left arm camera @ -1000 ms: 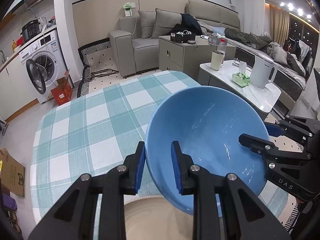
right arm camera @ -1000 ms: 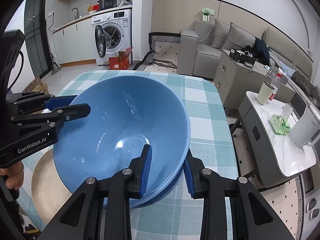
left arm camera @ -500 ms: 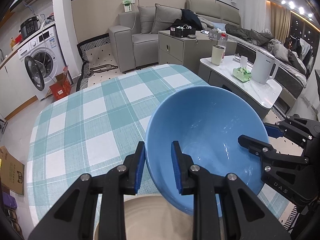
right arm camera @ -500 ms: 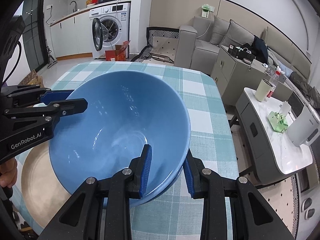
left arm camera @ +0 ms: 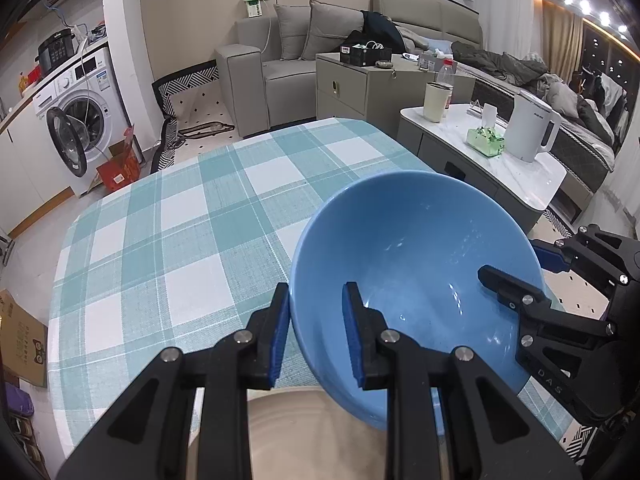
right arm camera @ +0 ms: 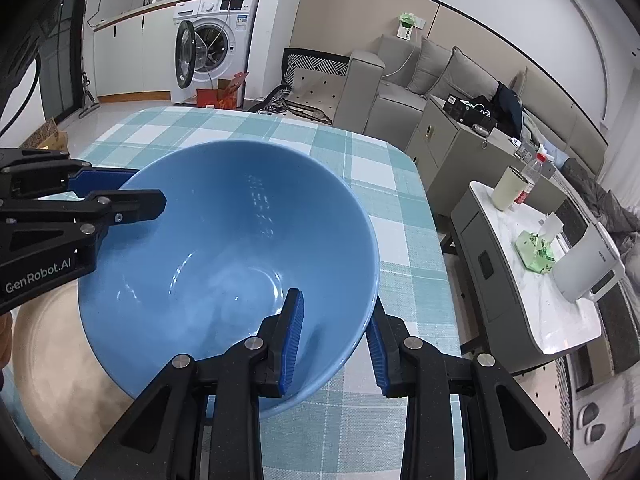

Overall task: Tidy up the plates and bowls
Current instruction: 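Lower the held light blue bowl into the stacked blue bowls with both grippers, then open both grippers to release the bowl and pull back, then close the left gripper on the bowl stack rim while the right gripper closes opposite, then lift the stacked blue bowls off the cloth with both grippers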

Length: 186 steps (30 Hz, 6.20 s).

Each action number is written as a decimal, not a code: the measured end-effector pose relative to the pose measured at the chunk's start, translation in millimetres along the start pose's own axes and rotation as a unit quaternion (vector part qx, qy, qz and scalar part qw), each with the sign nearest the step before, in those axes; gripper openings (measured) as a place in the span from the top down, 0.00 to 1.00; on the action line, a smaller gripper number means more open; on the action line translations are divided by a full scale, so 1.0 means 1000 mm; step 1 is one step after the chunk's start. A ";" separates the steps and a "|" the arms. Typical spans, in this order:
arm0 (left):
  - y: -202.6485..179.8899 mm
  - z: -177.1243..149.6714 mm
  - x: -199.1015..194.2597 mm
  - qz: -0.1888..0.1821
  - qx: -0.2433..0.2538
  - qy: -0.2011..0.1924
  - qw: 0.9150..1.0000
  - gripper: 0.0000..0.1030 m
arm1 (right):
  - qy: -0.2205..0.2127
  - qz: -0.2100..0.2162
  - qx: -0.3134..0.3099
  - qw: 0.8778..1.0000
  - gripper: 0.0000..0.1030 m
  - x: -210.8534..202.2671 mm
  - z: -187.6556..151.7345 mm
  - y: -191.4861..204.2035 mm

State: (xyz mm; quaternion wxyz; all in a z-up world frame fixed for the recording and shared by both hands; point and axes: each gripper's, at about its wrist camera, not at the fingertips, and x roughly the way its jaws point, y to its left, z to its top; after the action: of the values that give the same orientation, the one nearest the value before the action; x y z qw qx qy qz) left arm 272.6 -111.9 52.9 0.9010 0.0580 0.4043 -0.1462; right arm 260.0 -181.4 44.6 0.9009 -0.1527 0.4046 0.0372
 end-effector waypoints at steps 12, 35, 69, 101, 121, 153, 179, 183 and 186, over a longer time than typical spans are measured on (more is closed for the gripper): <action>-0.001 -0.001 0.004 0.005 0.005 0.002 1.000 0.77 | 0.001 -0.042 -0.024 0.999 0.70 0.008 -0.004 0.011; -0.004 -0.004 0.001 -0.005 0.008 -0.008 1.000 0.48 | -0.029 0.029 0.049 0.998 0.20 0.008 -0.009 -0.016; -0.001 -0.031 -0.028 0.022 -0.036 -0.056 0.998 0.03 | -0.050 0.107 0.094 0.989 0.01 -0.030 -0.038 -0.062; -0.003 -0.046 -0.009 0.015 -0.066 -0.038 0.997 0.03 | -0.040 0.189 0.181 0.964 0.01 0.012 -0.046 -0.076; -0.004 -0.042 -0.005 0.008 -0.068 -0.040 0.997 0.04 | -0.031 0.204 0.185 0.961 0.04 0.024 -0.049 -0.068; -0.011 -0.044 -0.004 -0.021 -0.072 -0.035 0.997 0.56 | -0.039 0.241 0.184 0.952 0.49 0.018 -0.043 -0.053; -0.018 -0.038 -0.012 -0.004 -0.054 -0.041 0.998 0.58 | -0.050 0.218 0.178 0.958 0.51 0.007 -0.043 -0.055; -0.020 -0.035 -0.020 -0.002 -0.051 -0.047 0.998 0.58 | -0.058 0.218 0.177 0.958 0.51 0.001 -0.043 -0.057; -0.021 -0.034 -0.025 0.001 -0.049 -0.051 0.997 0.58 | -0.063 0.219 0.176 0.958 0.51 -0.004 -0.042 -0.058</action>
State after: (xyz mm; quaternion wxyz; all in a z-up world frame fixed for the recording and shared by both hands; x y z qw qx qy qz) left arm 226.4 -118.8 49.3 0.9224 0.0064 0.3643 -0.1282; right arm 238.0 -249.1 35.6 0.9071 0.1036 0.3704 0.1709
